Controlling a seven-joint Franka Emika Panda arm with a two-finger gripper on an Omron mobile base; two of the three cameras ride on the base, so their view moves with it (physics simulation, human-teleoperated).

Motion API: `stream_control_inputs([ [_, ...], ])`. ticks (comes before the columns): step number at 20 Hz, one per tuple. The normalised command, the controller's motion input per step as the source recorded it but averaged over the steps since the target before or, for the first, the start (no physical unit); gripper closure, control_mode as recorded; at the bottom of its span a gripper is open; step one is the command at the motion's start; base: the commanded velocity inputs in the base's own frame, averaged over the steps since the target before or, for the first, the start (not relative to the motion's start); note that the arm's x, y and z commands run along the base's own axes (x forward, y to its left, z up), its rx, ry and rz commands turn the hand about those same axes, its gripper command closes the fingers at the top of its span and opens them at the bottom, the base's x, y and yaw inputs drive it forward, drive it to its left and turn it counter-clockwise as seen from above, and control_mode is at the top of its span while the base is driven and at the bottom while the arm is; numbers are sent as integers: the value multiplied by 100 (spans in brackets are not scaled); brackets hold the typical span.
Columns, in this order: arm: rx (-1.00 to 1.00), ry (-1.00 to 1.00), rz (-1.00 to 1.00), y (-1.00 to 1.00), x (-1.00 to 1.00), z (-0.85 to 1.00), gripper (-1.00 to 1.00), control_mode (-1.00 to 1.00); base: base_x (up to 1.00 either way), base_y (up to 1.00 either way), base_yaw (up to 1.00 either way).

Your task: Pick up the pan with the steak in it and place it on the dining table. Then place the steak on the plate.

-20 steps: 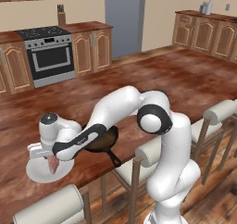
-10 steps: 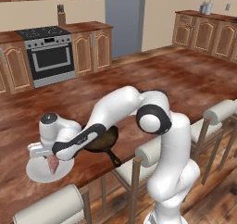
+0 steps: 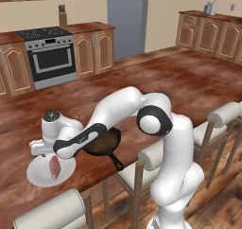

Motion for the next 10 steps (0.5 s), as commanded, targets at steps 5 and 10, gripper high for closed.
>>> stream_control_inputs([
  [5, 8, 0, -4, -18, -33, 32, -100, -100, 0, 0, 0],
  [10, 12, -1, 0, -40, -77, 32, -100, -100, 0, 0, 0],
])
